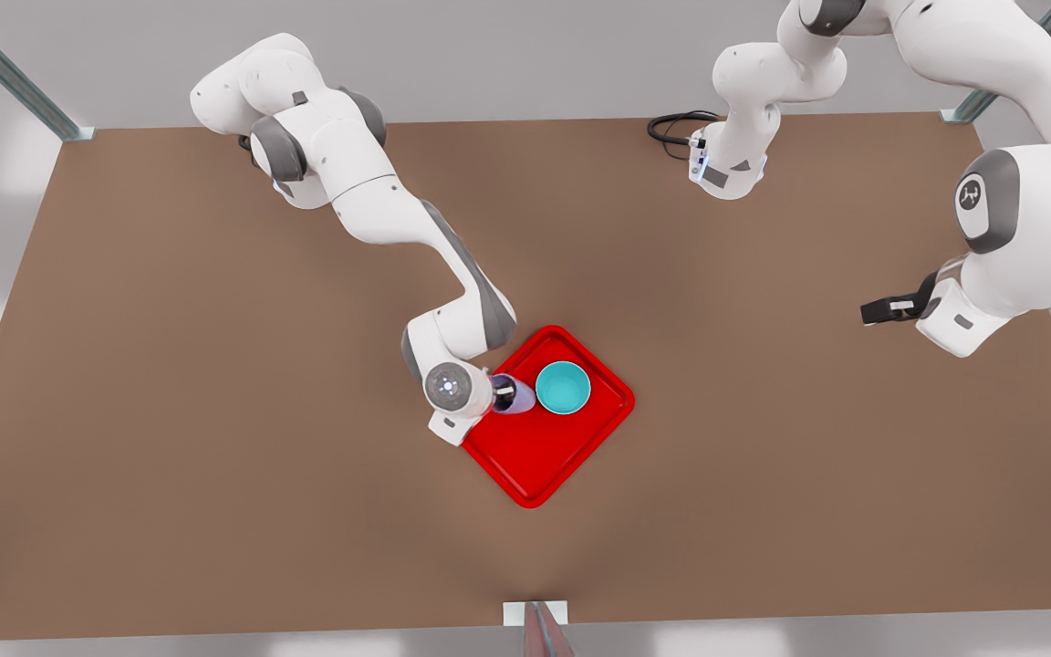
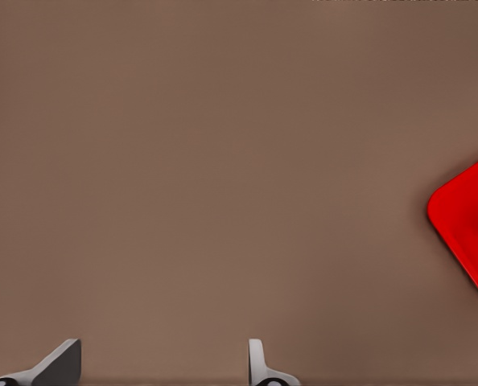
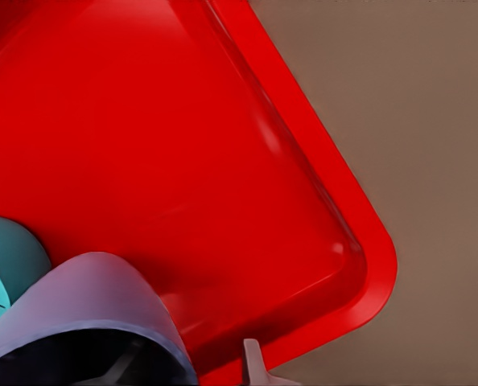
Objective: Place the bowl on the tray with the left arm and the cup on the tray with the right arm
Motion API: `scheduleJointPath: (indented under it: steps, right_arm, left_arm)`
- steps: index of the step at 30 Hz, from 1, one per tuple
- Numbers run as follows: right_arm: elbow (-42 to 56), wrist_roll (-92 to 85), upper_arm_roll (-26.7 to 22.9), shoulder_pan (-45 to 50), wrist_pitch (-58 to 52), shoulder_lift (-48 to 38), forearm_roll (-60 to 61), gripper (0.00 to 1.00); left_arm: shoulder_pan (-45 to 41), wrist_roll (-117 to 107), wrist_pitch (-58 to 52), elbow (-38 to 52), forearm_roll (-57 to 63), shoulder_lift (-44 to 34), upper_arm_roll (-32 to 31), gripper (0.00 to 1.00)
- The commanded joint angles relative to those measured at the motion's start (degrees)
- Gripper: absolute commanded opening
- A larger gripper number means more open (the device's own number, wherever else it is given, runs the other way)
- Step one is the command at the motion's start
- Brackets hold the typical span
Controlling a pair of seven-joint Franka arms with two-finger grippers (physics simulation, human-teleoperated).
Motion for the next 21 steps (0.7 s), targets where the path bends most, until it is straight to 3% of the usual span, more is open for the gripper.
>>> scheduleJointPath:
  steps: [1, 15, 17, 19, 21]
  right_arm:
    - [0.0, -0.1, 0.1, 0.1, 0.0, 0.1, 0.3, 1.00]
    - [-0.6, 0.2, 0.1, 0.6, -5.6, -6.2, 2.4, 1.00]
    - [-0.6, 0.2, -0.9, 6.6, -9.2, -11.1, -12.6, 1.00]
    - [-0.6, 1.6, -0.8, 8.7, -16.4, -15.4, -13.3, 1.00]
    - [-0.6, 1.6, -1.7, 7.8, -16.8, -20.0, -16.5, 1.00]
  left_arm:
    - [0.1, 0.0, 0.0, 0.0, 0.0, 0.0, 0.0, 1.00]
    - [0.0, 0.0, 0.0, 0.0, 0.0, 0.0, 0.0, 1.00]
    - [0.0, 0.0, 0.0, 0.0, 0.0, 0.0, 0.0, 1.00]
    - [0.1, 0.0, 0.0, 0.0, 0.0, 0.0, 0.0, 1.00]
    - [0.0, 0.0, 0.1, 0.0, 0.0, 0.1, 0.0, 1.00]
